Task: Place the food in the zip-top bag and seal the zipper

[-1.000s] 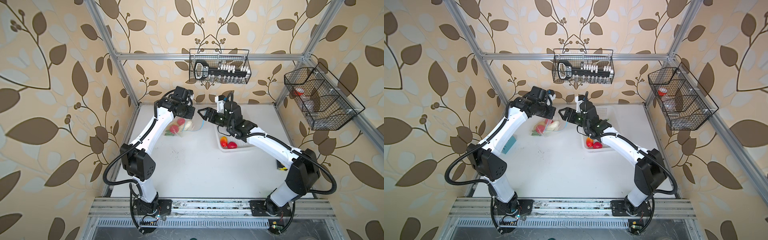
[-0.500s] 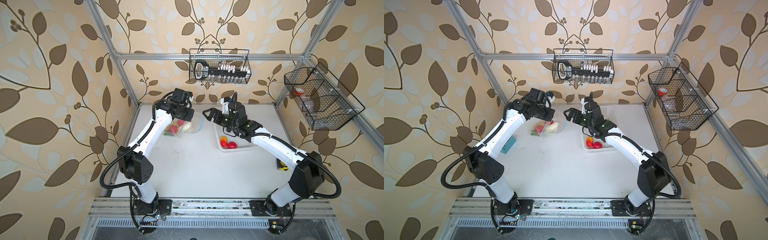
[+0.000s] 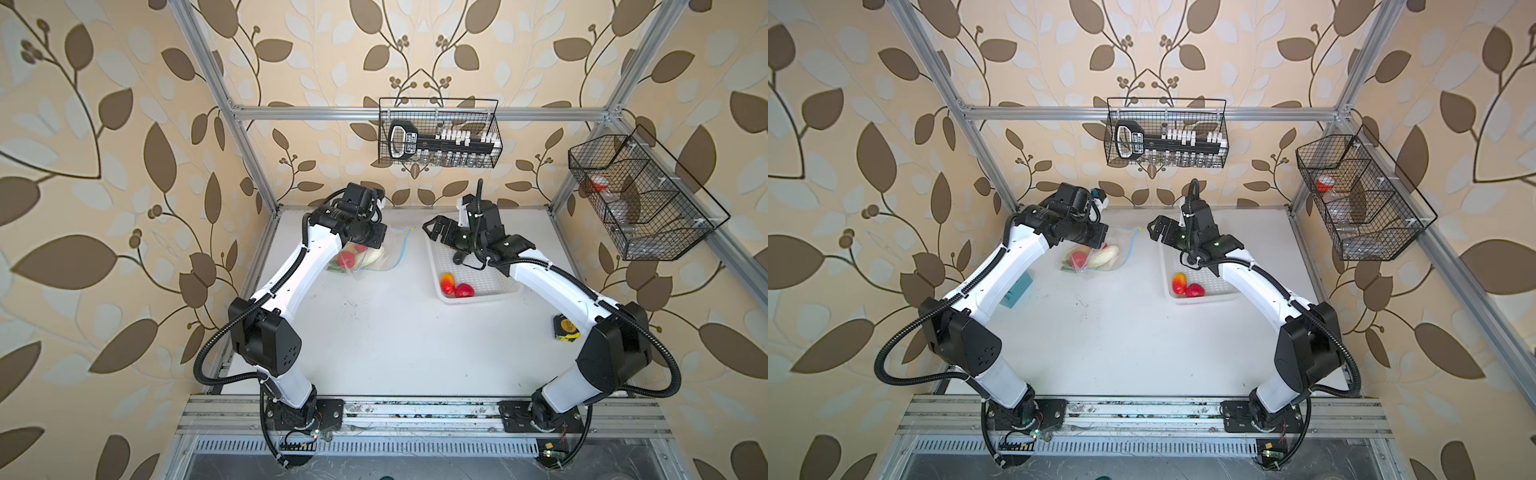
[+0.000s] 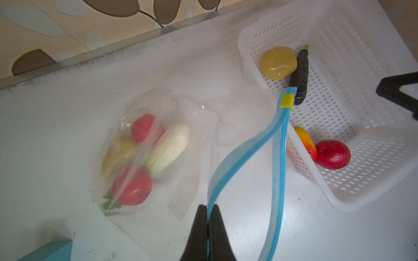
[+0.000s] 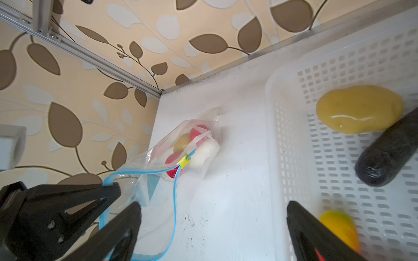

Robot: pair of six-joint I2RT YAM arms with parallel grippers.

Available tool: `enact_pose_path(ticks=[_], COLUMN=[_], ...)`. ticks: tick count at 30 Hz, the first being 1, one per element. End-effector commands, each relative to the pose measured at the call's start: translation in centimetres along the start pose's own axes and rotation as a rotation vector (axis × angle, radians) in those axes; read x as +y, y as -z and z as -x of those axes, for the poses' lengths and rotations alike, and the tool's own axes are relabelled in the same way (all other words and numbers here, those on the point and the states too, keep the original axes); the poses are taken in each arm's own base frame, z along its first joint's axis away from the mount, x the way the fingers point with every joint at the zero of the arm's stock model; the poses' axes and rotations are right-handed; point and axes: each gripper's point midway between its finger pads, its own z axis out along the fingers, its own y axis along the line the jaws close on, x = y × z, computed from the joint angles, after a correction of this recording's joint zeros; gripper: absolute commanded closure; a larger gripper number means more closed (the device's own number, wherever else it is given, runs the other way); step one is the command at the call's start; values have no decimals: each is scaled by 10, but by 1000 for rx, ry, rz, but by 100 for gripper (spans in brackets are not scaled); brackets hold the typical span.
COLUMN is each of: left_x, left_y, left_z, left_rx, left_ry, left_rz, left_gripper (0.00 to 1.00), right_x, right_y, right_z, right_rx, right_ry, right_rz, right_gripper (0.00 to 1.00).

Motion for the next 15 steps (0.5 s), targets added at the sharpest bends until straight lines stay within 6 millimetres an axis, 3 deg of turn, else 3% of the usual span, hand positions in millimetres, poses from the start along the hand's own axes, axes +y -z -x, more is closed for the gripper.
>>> enact_pose_path(ticks=[1,15], left_x=[-13,-10], left_y=[20,22], left_z=[9,1], left_rx=[-71,-92], left_ry=[-31,-12], left_rz=[-50,-37], left_gripper=[100,100], right_x=[-5,-77], right_y=[4,-18], right_z=[5,15], right_rx=[-14,40], right_ry=[68,-17], right_rz=[-73,-260], right_gripper=[0,0])
